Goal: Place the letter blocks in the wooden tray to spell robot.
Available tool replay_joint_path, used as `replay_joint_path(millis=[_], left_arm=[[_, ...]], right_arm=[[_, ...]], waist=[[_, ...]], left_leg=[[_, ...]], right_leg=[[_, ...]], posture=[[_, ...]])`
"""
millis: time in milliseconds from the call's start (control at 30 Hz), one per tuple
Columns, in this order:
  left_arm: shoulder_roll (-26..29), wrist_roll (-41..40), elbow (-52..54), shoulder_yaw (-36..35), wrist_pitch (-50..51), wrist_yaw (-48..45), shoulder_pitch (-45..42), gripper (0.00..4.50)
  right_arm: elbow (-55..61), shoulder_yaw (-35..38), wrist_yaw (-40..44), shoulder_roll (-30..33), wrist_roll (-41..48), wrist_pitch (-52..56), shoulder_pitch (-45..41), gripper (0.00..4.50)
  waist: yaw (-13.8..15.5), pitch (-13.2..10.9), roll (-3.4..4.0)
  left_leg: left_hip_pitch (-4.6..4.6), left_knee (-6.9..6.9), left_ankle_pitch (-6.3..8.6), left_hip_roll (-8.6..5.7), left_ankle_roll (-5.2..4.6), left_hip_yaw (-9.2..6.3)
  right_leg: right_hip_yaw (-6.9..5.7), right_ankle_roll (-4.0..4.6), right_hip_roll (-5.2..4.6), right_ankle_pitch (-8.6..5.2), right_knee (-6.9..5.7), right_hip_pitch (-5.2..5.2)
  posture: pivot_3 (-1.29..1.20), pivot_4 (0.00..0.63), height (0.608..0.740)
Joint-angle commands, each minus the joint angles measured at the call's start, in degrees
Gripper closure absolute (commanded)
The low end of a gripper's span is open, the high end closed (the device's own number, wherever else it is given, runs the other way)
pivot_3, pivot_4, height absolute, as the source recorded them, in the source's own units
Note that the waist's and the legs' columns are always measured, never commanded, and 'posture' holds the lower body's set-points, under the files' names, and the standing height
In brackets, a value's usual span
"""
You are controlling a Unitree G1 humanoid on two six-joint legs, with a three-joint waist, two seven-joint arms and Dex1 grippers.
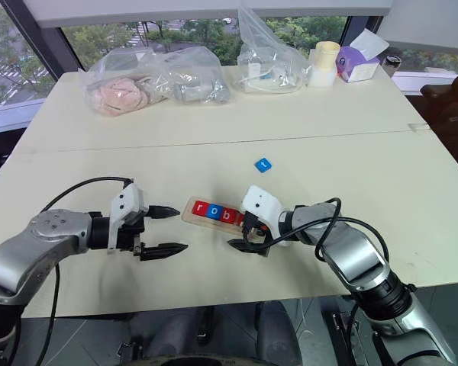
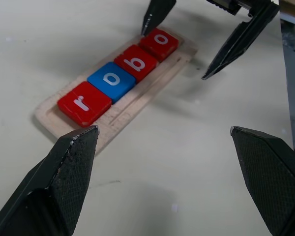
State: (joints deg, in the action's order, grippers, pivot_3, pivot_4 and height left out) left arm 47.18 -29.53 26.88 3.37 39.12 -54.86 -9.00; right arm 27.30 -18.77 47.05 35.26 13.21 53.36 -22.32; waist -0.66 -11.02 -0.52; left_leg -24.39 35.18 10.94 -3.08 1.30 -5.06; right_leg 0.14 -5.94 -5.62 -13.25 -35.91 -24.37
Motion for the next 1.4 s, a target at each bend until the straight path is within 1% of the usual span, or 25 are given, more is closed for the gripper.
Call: replay_joint_path(millis=[33,167,333,433,500,567,633,700,733,833,967,1033,1100,1133,1300,1400], left_arm=[[-0.16,0.39,0.12,-0.1,-1.31,-0.19,-0.31,0.0],[-0.38,0.44,-0.02,-0.35,-1.48,-0.17,-0.33,0.0],[-0.47,-0.42,0.22,-1.18,-1.17,-0.02,-0.26,0.0],[-2.03,-2.75,-0.07,-3.12,-0.18,1.03,-1.15,0.0],[-3.29,-4.82,-0.34,-4.85,1.1,2.07,-2.34,0.0],[-3.42,-5.47,-1.11,-5.83,1.75,2.44,-3.45,0.0],[-3.04,-5.42,-2.44,-6.51,1.77,2.44,-4.39,0.0],[-3.4,-6.17,-4.17,-7.96,2.04,3.02,-5.96,0.0],[-4.38,-6.97,-5.0,-9.18,2.02,4.06,-7.27,0.0],[-6.09,-7.28,-6.19,-10.4,1.98,6.52,-9.76,0.0],[-6.78,-7.42,-5.61,-11.31,2.61,8.43,-10.14,0.0],[-7.13,-7.73,-5.05,-11.8,3.14,9.51,-10.05,0.0],[-7.1,-7.87,-4.45,-11.79,3.48,10.04,-9.86,0.0],[-6.65,-7.97,-3.73,-11.7,3.65,9.97,-9.49,0.0],[-5.49,-8.38,-2.68,-12.22,4.02,10.1,-8.66,0.0],[-6.28,-8.15,-2.19,-11.15,3.97,10.78,-8.91,0.0]], right_arm=[[0.66,0.35,-1.64,0.27,-0.78,-1.08,-1.29,0.06],[2.84,2.85,-1.8,2.6,0.52,1.16,-0.38,0.06],[7.68,5.65,-2.6,4.95,3.05,4.94,3.24,0.06],[6.54,8.21,-5.27,3.56,3.07,4.43,4.11,0.06],[3.57,11.23,-8.07,0.59,3.31,2.83,2.41,0.06],[-1.4,15.29,-11.76,-3.89,4.2,4.0,-1.45,0.06],[-6.72,16.4,-14.44,-5.67,2.63,2.71,-4.66,0.06],[-13.76,15.05,-15.65,-5.8,-0.11,-1.37,-7.73,0.06],[-19.98,14.07,-16.66,-6.75,-1.79,-4.61,-10.1,0.06],[-33.37,12.05,-19.24,-9.35,-5.73,-11.55,-15.09,0.06],[-46.39,10.7,-20.24,-13.28,-8.32,-17.76,-19.82,0.06],[-52.47,11.29,-21.57,-15.37,-8.89,-21.08,-21.8,0.06],[-56.13,11.66,-22.32,-16.48,-9.47,-23.18,-22.97,0.59],[-56.71,11.48,-22.28,-16.74,-9.85,-23.74,-23.08,0.95],[-55.07,11.12,-22.26,-17.01,-10.78,-23.04,-22.35,3.31],[-52.21,11.87,-23.31,-17.35,-10.77,-21.94,-21.44,3.29]], waist=[[0.0,0.0,0.0],[0.1,0.0,0.0],[0.11,0.01,-0.01],[-0.02,0.0,-0.01],[0.0,0.01,-0.02],[-0.11,0.01,-0.05],[-0.14,0.01,-0.04],[0.02,0.03,-0.07],[0.0,0.03,-0.07],[-0.13,0.02,-0.13],[-0.5,0.02,-0.11],[-0.71,0.02,-0.12],[-0.7,0.02,-0.12],[-0.64,0.02,-0.12],[-0.36,0.02,-0.12],[-0.33,0.02,-0.12]], left_leg=[[0.0,0.0,0.0,0.0,0.0,0.0],[-0.01,0.0,0.0,0.0,0.0,0.0],[-0.01,-0.02,0.0,0.0,0.0,-0.01],[0.0,0.0,0.0,0.0,0.0,0.0],[0.01,0.02,0.0,0.0,0.0,0.0],[0.01,0.03,0.0,0.01,0.0,-0.02],[0.03,0.06,-0.01,0.01,0.0,-0.02],[0.04,0.05,-0.02,0.0,0.01,-0.02],[0.04,0.04,-0.02,-0.01,0.01,-0.03],[0.02,0.03,-0.03,-0.05,0.01,-0.01],[0.04,-0.03,-0.04,-0.09,0.01,0.03],[0.06,-0.04,-0.04,-0.11,0.01,0.05],[0.13,-0.02,-0.05,-0.09,0.03,0.04],[0.16,-0.03,-0.06,-0.08,0.05,0.02],[0.26,-0.01,-0.07,-0.07,0.07,0.0],[0.26,0.0,-0.08,-0.07,0.08,0.0]], right_leg=[[0.0,0.0,0.0,0.0,0.0,0.0],[0.0,0.0,0.0,0.0,0.01,0.0],[-0.01,0.0,-0.01,0.0,0.01,0.0],[0.0,0.0,-0.01,0.0,0.0,0.0],[0.0,0.0,-0.01,0.0,-0.01,0.01],[0.0,0.0,0.01,0.0,-0.02,0.01],[0.0,0.01,0.03,0.02,-0.1,0.01],[-0.01,0.03,0.04,0.03,-0.11,0.01],[-0.03,0.02,0.05,0.02,-0.1,0.02],[-0.04,0.01,0.05,0.03,-0.06,0.02],[0.0,-0.17,0.06,0.14,-0.08,-0.01],[0.01,-0.19,0.1,0.15,-0.12,-0.03],[0.02,-0.16,0.15,0.16,-0.18,-0.01],[0.02,-0.14,0.19,0.16,-0.2,0.02],[0.03,0.02,0.21,0.1,-0.21,0.13],[0.03,0.05,0.21,0.08,-0.21,0.14]], posture=[[0.0,0.15,0.74],[0.0,0.15,0.74],[0.0,0.15,0.74],[0.0,0.15,0.74],[0.0,0.15,0.74],[0.0,0.15,0.74],[0.0,0.15,0.74],[0.0,0.15,0.74],[0.0,0.15,0.74],[0.0,0.15,0.74],[0.0,0.15,0.74],[0.0,0.15,0.74],[0.0,0.15,0.74],[0.0,0.15,0.74],[0.0,0.15,0.74],[0.0,0.15,0.74]])
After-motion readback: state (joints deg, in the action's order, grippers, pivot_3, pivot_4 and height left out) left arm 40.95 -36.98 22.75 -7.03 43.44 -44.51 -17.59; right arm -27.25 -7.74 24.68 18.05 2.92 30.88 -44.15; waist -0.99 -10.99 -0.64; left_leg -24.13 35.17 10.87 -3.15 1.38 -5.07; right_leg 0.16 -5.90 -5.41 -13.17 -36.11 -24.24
